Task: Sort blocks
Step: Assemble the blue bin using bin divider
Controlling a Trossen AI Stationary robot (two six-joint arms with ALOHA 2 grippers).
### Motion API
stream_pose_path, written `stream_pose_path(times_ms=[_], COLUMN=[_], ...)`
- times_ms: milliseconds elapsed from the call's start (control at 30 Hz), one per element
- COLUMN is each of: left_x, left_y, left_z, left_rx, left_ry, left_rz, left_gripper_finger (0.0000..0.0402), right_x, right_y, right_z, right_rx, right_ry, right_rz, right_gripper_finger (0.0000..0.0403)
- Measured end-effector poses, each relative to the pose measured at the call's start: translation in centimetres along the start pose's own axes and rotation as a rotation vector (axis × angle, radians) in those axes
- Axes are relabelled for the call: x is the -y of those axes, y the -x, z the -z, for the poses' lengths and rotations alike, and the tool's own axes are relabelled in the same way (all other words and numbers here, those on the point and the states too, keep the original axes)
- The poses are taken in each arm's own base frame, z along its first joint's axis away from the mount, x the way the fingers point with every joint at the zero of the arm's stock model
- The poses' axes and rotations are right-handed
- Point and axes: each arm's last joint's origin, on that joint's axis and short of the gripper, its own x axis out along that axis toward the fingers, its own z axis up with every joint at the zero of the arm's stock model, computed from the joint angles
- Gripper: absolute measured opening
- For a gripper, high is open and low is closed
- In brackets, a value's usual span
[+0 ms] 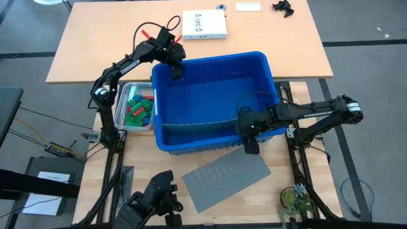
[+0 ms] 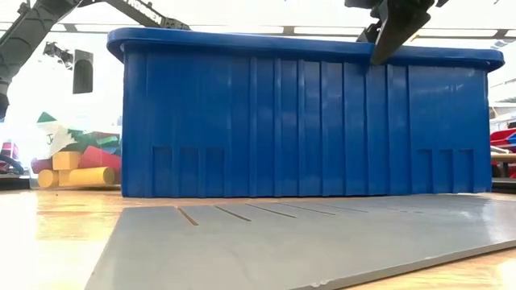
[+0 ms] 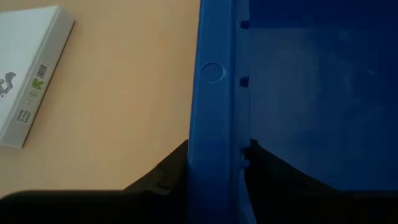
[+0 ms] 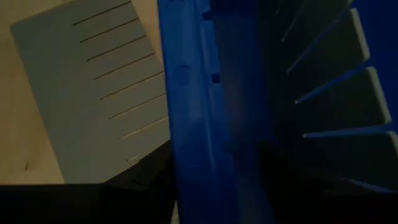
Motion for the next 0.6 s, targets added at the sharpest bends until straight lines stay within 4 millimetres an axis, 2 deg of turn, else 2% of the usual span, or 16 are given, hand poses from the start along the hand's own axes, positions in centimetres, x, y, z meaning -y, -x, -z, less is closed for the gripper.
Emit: stream_pose_path(times_ms=[133,167,400,600], left_x=[0.0,0.1,0.3,-0.3], left_y=[0.0,0.0,0.8,3.3], left_z=[0.0,0.0,-0.9,-2.8], left_rx=[0.005,0.006,-0.011,0.019], left_ry=[0.007,0.008,0.024,0.041], left_rz=[0.01,0.011,0.025,-0.01], left_gripper_finger=[0.0128,0.0128,0.0122,0.0122], right_x=[-0.1,-0.1,-0.6,0.2], right_y=[0.0,0.0,1.0,3.5], right_z=[0.1,0.1,-0.3,-0.8], right_rx=[-0.009,-0.008,-0.019,-0.073], right_ry=[0.035,0.052,0.136,0.191], right_rz=[-0.019,-0.013,0.003,0.067], right_gripper_finger=[0.0111,0.0101,0.0101,0.01])
